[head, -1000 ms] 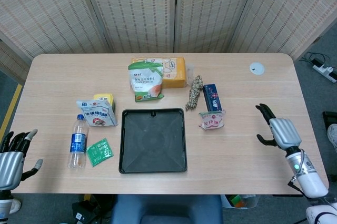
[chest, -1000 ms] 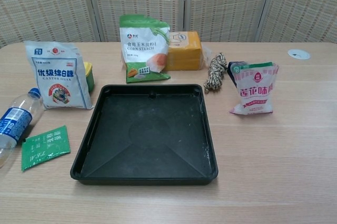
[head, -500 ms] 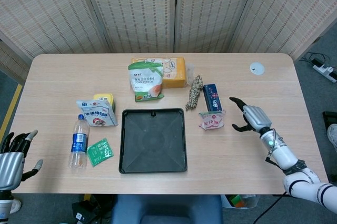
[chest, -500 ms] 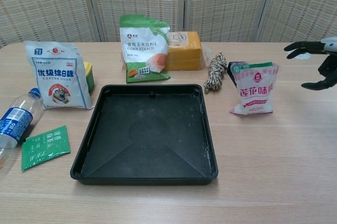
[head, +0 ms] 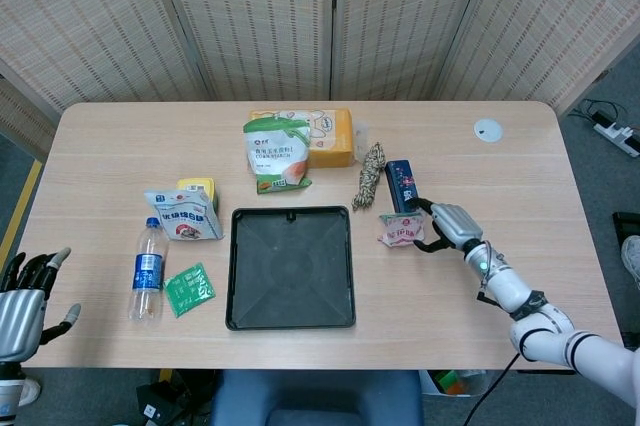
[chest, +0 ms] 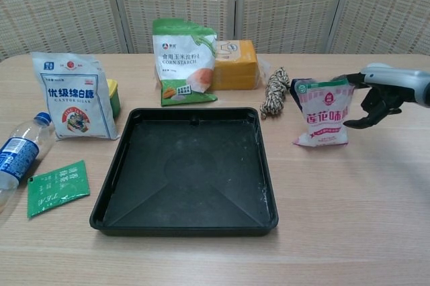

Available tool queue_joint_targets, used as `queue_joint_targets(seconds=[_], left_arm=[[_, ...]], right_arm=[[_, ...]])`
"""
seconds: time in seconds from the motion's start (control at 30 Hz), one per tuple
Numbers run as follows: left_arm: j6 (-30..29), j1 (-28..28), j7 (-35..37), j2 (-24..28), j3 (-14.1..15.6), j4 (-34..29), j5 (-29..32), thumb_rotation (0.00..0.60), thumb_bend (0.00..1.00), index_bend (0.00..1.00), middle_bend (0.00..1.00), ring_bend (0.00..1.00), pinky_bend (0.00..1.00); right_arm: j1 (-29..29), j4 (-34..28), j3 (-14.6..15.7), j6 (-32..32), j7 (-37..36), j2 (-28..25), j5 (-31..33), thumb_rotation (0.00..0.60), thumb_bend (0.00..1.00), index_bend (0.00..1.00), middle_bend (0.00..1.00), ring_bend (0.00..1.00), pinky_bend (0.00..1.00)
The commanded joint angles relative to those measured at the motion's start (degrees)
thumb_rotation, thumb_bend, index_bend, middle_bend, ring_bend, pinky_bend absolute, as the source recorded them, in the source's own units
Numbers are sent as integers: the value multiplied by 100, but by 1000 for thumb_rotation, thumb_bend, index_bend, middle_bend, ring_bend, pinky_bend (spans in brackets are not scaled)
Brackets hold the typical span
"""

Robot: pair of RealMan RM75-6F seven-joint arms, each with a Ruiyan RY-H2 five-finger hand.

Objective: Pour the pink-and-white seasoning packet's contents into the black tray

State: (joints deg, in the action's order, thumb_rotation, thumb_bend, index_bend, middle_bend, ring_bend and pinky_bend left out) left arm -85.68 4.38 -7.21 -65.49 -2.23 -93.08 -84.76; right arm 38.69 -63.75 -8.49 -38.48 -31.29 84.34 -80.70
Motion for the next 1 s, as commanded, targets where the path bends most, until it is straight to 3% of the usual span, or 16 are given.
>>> queue_joint_targets(seconds=[0.03,0.27,0.43,0.7,0.77,0.87,0.93,1.0], left_arm=[[-2,-5,11,3,3,7,-2,600,358,127,188,148,17],[-23,-30,73,20,9,41,5,600,358,127,188,148,16],[-58,-66,150,33,27,79,-12,600,357,127,188,148,16],[-98,-115,308,46,48,186,-30,600,358,126,188,148,16],[-100,-123,340,45,54,211,-37,600,358,126,188,148,16],[-99,-131,374,48,59,237,-40,600,358,126,188,148,16],[-103,-134,394,48,59,248,-45,600,358,126,188,148,15],[-111,-138,409,45,56,253,-50,600,357,126,188,148,15]], right_arm=[[43,172,-14,-87,-345,199,-22,600,346,279,327,975,964],[-72,243,-111,-376,-418,587,250,600,348,535,535,1000,1000],[-184,-235,-239,-405,-286,619,669,600,351,573,565,1000,1000],[-437,-1053,-427,-833,585,704,1472,600,352,570,575,1000,1000],[-472,-1306,-363,-843,755,653,1491,600,351,492,561,1000,1000],[-503,-1699,-279,-727,857,457,1501,600,351,196,485,1000,1000],[-538,-1956,-250,-682,889,327,1538,600,351,51,448,1000,1000],[-575,-2147,-231,-680,922,236,1572,600,351,0,431,1000,1000]])
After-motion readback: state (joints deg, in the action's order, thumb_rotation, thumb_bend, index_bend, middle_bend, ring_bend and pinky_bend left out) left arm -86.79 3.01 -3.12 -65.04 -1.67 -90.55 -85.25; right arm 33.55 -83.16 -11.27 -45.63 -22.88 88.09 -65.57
